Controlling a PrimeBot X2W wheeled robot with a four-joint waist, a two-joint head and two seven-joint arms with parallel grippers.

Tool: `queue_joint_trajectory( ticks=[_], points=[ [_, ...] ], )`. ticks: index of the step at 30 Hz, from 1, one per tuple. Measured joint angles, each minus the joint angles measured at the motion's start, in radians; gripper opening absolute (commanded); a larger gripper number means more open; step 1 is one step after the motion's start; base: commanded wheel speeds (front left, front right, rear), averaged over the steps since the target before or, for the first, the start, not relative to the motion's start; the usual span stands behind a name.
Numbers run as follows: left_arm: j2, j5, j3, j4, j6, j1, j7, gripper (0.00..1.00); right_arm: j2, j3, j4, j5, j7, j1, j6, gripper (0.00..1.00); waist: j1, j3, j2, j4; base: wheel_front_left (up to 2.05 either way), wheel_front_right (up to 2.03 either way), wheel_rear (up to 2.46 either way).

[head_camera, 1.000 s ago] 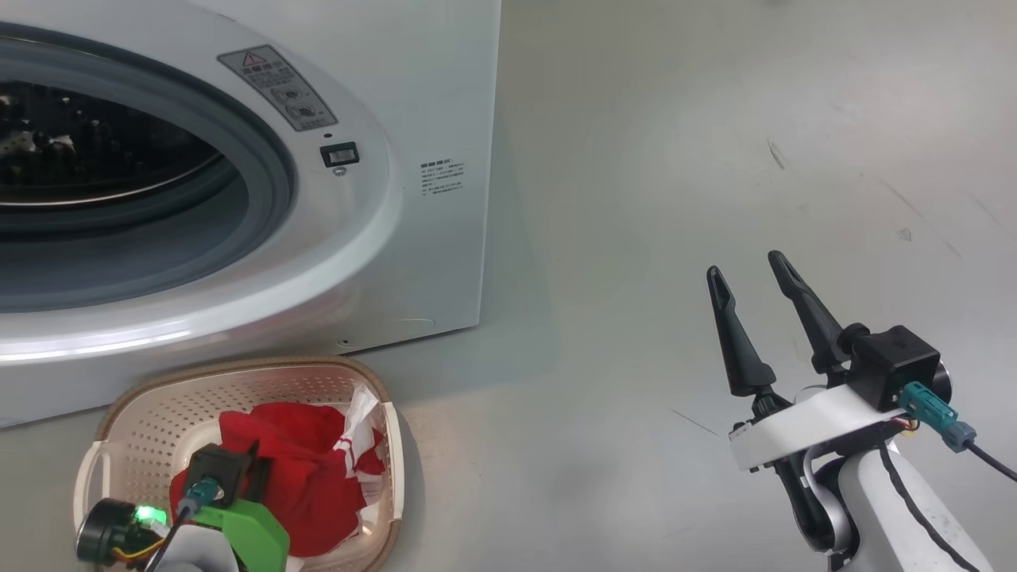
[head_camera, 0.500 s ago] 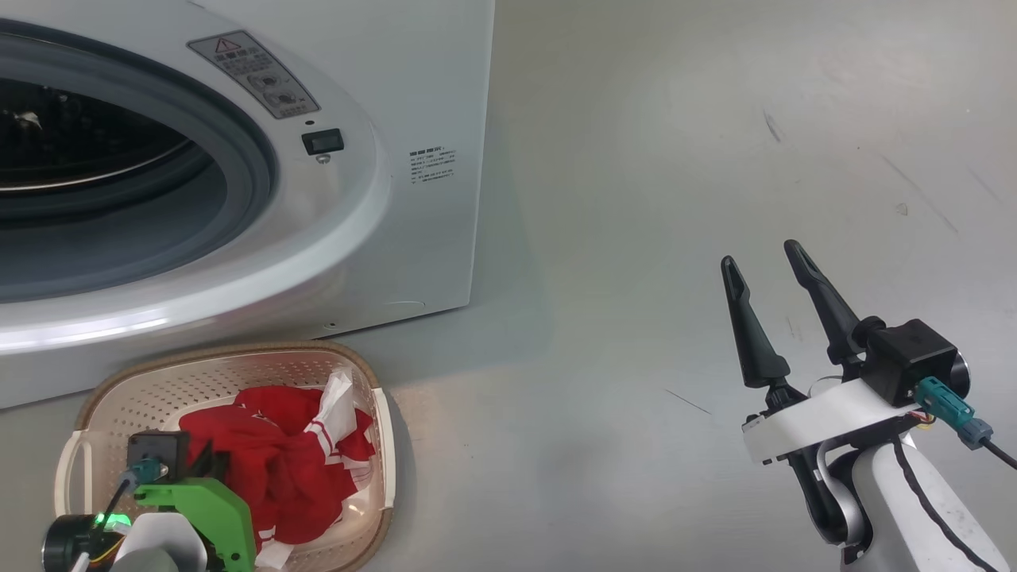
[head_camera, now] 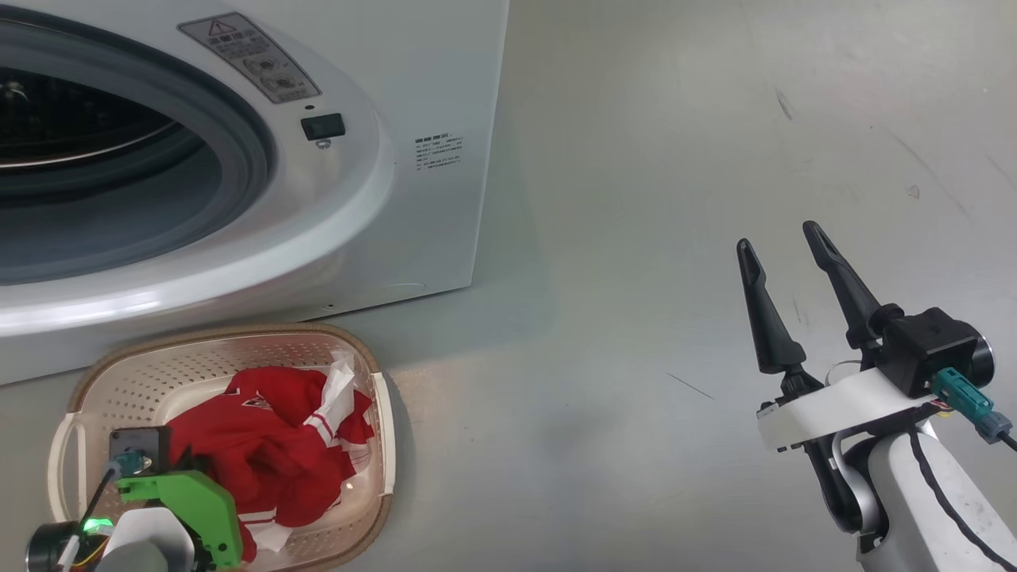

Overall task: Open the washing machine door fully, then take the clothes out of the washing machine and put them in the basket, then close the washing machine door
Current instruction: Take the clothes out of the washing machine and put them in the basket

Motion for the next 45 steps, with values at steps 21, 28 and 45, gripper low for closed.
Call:
queue_joint_trajectory(
  ticks=[21, 28, 45],
  points=[
    [-0.005, -0.034, 0.026, 0.106, 0.031, -0.069, -0.045, 1.00, 0.003, 0.007, -0.021, -0.006, 0.018, 0.000, -0.009, 1.00, 0.0000, 0.010, 0.0000, 0.017, 0.00, 0.00, 0.00],
    [-0.011, -0.023, 0.000, 0.108, 0.021, -0.100, -0.086, 1.00, 0.016, 0.007, -0.012, -0.004, 0.016, 0.000, -0.009, 1.00, 0.0000, -0.006, 0.0000, 0.020, 0.00, 0.00, 0.00],
    [-0.044, 0.004, -0.051, -0.020, -0.023, -0.131, -0.142, 1.00, 0.032, -0.007, 0.058, 0.023, -0.019, 0.002, -0.008, 1.00, 0.0000, -0.128, 0.0000, 0.070, 0.00, 0.00, 0.00]
  ],
)
